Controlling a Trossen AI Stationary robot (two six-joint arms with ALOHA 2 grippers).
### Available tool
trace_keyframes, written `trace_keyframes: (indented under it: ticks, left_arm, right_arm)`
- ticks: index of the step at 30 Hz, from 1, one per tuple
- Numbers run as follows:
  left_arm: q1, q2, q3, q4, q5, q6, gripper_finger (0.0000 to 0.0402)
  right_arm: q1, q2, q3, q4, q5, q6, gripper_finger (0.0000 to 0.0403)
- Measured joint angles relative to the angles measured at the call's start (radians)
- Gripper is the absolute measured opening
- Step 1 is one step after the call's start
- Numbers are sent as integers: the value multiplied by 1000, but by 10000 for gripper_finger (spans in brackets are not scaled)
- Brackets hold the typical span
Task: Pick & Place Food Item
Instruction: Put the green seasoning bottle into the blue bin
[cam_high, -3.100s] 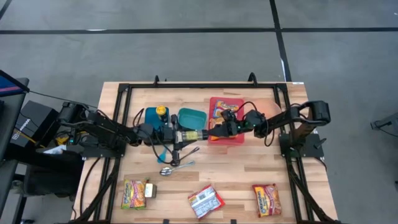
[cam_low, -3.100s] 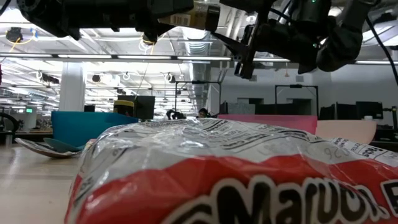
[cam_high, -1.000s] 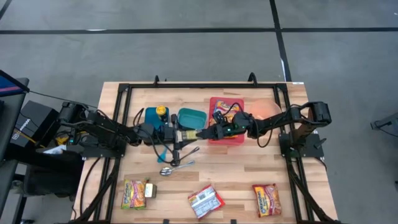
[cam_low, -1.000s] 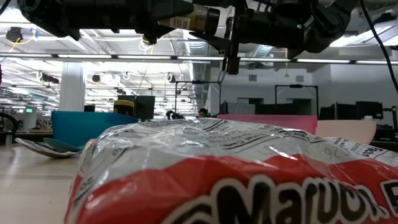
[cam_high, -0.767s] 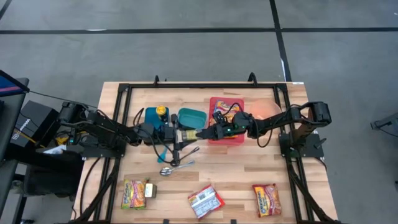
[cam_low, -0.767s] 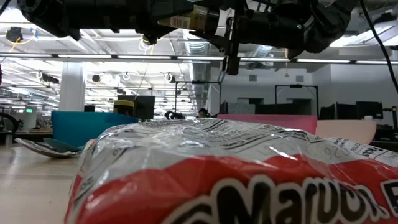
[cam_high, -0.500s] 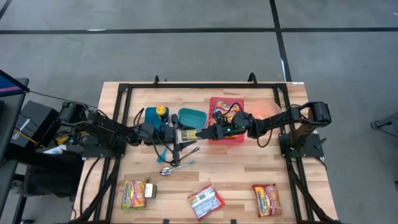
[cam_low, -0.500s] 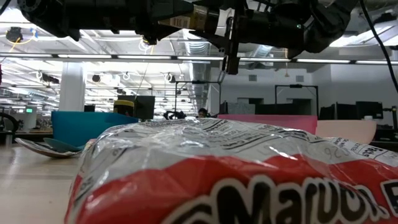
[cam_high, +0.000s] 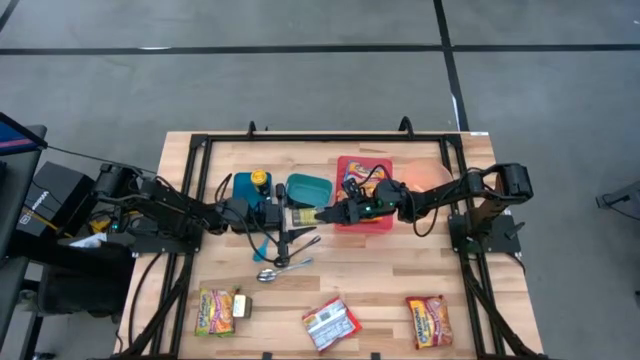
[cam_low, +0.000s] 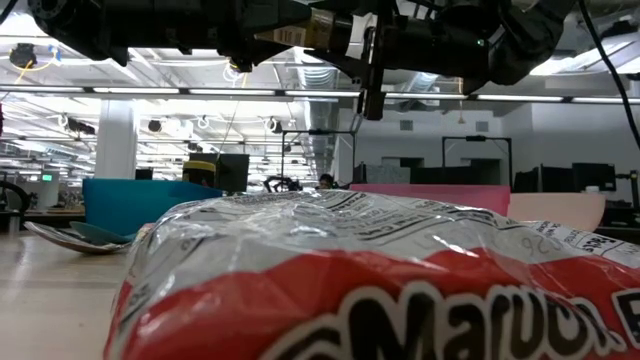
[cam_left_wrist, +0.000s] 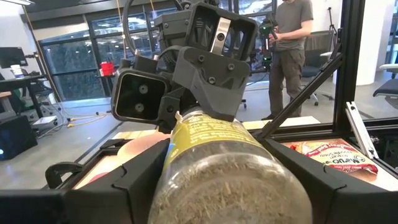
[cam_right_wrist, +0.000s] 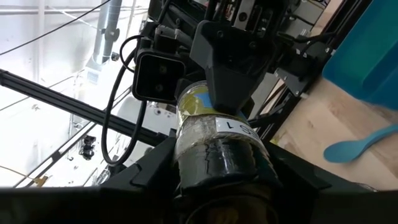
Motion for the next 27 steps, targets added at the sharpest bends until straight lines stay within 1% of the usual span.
trace_keyframes:
  ticks: [24, 27]
  left_arm:
    - [0, 0, 0, 0, 0, 0, 246]
    - [0, 0, 0, -5, 0, 0, 246]
  right_arm:
    - [0, 0, 0, -4, -1, -14, 193]
    - [-3, -1, 0, -61, -2, -41, 193]
